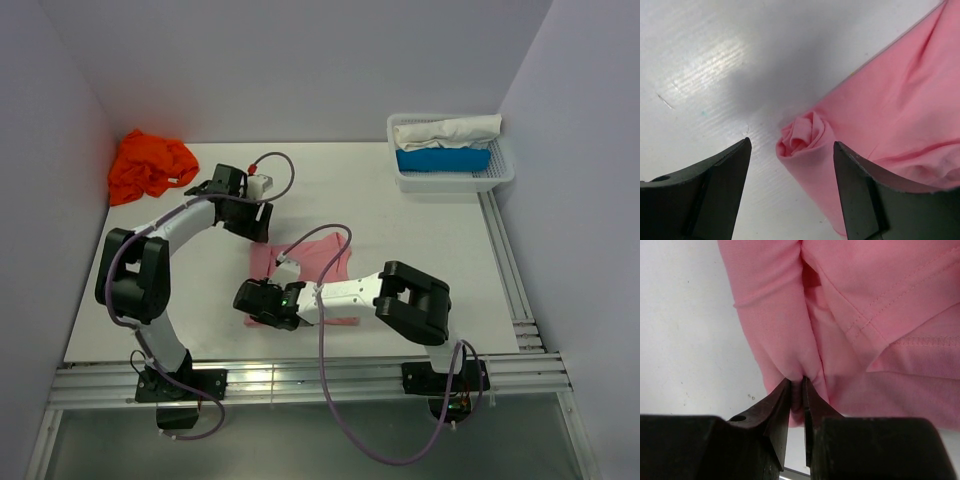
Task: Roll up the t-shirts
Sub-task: Roll the tshirt
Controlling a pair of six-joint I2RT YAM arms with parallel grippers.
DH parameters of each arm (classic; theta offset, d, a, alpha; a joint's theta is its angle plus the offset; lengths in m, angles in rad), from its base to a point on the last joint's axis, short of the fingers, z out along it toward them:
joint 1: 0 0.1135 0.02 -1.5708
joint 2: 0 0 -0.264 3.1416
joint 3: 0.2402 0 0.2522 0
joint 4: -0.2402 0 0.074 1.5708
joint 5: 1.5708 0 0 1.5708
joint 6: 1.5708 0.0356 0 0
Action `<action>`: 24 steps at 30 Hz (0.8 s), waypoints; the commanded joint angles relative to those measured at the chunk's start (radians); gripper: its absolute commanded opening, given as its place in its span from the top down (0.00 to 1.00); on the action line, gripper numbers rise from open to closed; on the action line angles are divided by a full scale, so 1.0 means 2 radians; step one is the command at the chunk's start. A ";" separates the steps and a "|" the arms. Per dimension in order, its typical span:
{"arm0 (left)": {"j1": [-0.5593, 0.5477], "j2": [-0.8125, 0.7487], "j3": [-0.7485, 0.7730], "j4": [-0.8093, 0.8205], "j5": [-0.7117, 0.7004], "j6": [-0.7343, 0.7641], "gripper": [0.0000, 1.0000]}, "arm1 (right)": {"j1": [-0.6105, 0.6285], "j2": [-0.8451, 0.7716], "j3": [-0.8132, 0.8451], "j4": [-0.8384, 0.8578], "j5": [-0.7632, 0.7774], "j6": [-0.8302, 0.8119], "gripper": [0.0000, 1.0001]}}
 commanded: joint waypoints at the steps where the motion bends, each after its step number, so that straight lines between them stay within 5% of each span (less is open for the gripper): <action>1: 0.000 -0.001 0.030 -0.017 0.032 0.004 0.27 | 0.007 0.006 -0.033 -0.027 -0.035 0.009 0.78; 6: 0.017 -0.021 0.041 -0.033 0.079 0.014 0.17 | 0.005 0.002 -0.046 -0.015 -0.041 0.012 0.78; 13: 0.070 -0.036 0.027 -0.066 0.150 0.059 0.18 | -0.009 -0.020 -0.101 0.076 -0.069 -0.003 0.78; 24: 0.078 -0.040 -0.065 -0.028 0.186 0.090 0.22 | -0.028 -0.026 -0.167 0.188 -0.110 -0.006 0.78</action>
